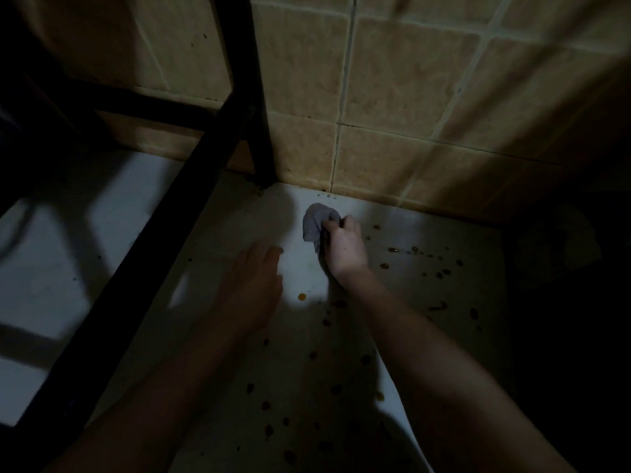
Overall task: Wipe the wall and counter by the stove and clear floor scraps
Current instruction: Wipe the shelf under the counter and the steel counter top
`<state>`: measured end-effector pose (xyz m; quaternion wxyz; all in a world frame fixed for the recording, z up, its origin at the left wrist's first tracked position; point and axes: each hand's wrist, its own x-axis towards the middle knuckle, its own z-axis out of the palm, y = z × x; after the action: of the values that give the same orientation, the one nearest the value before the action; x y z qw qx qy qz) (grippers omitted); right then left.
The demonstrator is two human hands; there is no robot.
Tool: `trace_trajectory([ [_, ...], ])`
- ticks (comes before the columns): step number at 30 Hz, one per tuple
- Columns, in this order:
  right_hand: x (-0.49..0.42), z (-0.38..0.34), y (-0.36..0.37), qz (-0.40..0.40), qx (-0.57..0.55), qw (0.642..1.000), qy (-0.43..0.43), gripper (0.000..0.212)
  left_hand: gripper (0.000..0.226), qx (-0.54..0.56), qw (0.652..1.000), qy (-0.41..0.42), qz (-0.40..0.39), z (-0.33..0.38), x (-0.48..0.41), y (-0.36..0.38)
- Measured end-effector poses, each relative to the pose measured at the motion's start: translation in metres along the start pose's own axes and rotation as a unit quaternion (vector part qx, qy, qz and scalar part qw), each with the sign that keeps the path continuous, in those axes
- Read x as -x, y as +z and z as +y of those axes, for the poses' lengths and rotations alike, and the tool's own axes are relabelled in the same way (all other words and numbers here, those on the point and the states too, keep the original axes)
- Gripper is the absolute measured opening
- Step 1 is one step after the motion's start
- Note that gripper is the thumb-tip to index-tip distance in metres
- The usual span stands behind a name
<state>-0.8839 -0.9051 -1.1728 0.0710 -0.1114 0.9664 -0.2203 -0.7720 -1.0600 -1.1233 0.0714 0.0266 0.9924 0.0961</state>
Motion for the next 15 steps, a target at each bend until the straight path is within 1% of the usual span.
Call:
trace_trajectory([
  [2,-0.004,0.003,-0.001,-0.006,0.037,0.999,-0.009,0.042,0.04,-0.001,1.0,0.0,0.006,0.001,-0.002,0.001],
  [3,-0.007,0.008,-0.002,-0.003,0.05,0.999,-0.002,0.038,0.039,0.001,1.0,0.0,0.006,0.002,-0.003,0.002],
  [5,-0.009,0.021,-0.009,0.028,0.076,0.996,0.03,0.028,0.036,-0.003,1.0,0.013,0.009,0.004,-0.005,0.003],
  [7,-0.003,0.042,-0.018,0.056,0.088,0.992,0.071,0.029,0.035,0.007,1.0,0.014,0.018,0.006,-0.005,0.004],
  [8,0.002,0.051,-0.023,0.054,0.055,0.992,0.104,0.031,0.036,0.005,1.0,0.014,0.019,0.008,-0.004,0.003],
  [9,0.006,0.066,-0.026,0.064,0.05,0.989,0.127,0.033,0.036,0.006,1.0,0.018,0.019,0.009,-0.003,0.004],
  [12,0.011,0.1,-0.035,0.088,0.007,0.977,0.195,0.037,0.04,0.045,0.999,0.019,0.021,0.015,0.0,0.007],
  [13,0.011,0.104,-0.035,0.094,-0.01,0.973,0.209,0.037,0.042,0.042,0.999,0.022,0.021,0.015,-0.001,0.008],
  [15,0.009,0.101,-0.032,0.086,-0.021,0.976,0.2,0.037,0.043,0.043,0.999,0.01,0.028,0.01,-0.005,0.01],
])
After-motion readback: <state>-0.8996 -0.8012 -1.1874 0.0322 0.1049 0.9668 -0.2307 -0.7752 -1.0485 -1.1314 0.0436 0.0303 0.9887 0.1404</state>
